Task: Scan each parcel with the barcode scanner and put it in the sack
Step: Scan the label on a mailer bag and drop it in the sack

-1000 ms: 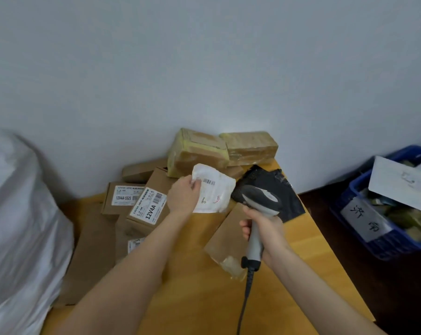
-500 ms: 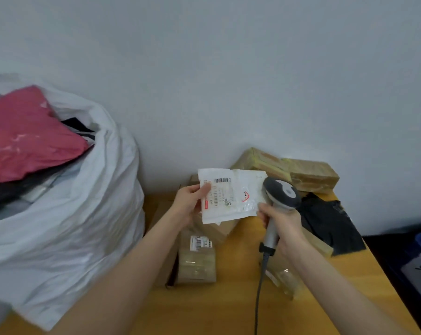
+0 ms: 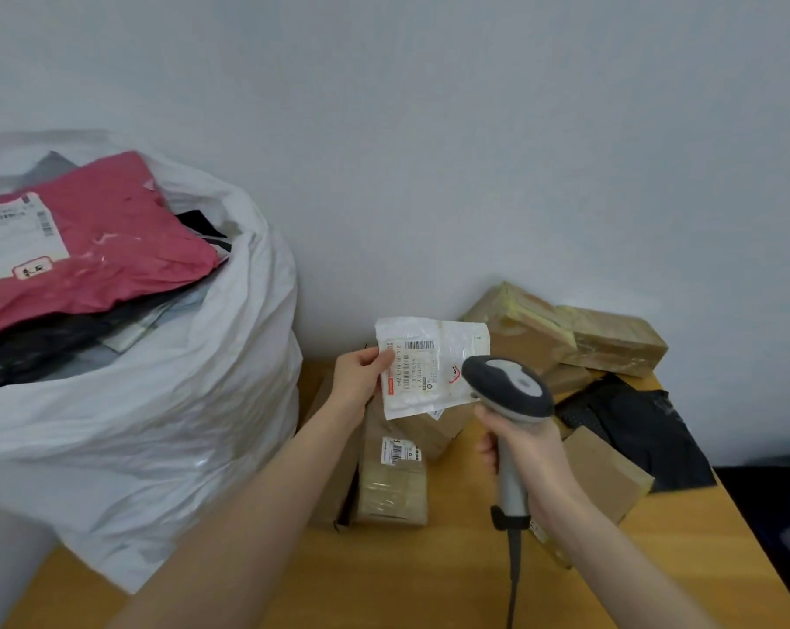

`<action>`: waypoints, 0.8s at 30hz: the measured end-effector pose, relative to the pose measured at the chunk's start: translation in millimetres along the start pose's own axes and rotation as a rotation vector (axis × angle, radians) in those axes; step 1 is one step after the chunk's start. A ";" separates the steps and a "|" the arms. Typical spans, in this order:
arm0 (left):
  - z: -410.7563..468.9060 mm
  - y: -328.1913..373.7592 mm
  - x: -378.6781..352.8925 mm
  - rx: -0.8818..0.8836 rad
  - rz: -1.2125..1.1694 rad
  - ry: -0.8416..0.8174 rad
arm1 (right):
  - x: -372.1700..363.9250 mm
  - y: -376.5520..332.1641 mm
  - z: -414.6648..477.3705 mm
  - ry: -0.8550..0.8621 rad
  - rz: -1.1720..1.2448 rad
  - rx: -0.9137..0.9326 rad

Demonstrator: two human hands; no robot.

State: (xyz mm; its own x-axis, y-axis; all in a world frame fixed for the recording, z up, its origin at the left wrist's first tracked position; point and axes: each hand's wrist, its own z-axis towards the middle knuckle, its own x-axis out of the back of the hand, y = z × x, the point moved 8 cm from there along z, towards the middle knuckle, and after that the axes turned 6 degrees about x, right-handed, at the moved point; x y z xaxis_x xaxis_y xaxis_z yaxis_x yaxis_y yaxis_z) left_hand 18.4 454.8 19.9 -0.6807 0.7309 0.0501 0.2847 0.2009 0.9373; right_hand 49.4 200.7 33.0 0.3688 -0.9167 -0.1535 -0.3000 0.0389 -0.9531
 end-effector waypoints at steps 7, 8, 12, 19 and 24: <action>-4.6 -16.2 2.8 0.025 0.011 0.037 | -21.5 -2.4 -32.7 -0.081 -0.059 -0.016; -5.2 -17.7 3.1 0.026 0.021 0.043 | -22.2 -2.6 -34.1 -0.091 -0.075 -0.015; -6.8 -20.5 4.6 0.020 0.051 0.062 | -23.3 -2.9 -38.0 -0.107 -0.084 -0.033; -8.8 -19.2 7.7 0.011 0.083 0.089 | -23.6 -5.5 -39.3 -0.129 -0.096 -0.023; -10.2 -15.8 4.8 0.008 0.098 0.092 | -23.3 -5.9 -38.5 -0.131 -0.101 -0.023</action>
State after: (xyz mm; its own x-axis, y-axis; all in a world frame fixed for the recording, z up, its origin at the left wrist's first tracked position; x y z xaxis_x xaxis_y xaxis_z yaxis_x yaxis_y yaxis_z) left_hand 3.7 448.5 8.8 -0.7082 0.6844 0.1733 0.3579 0.1365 0.9237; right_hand 8.7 206.6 52.2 0.5096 -0.8556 -0.0911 -0.2753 -0.0619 -0.9594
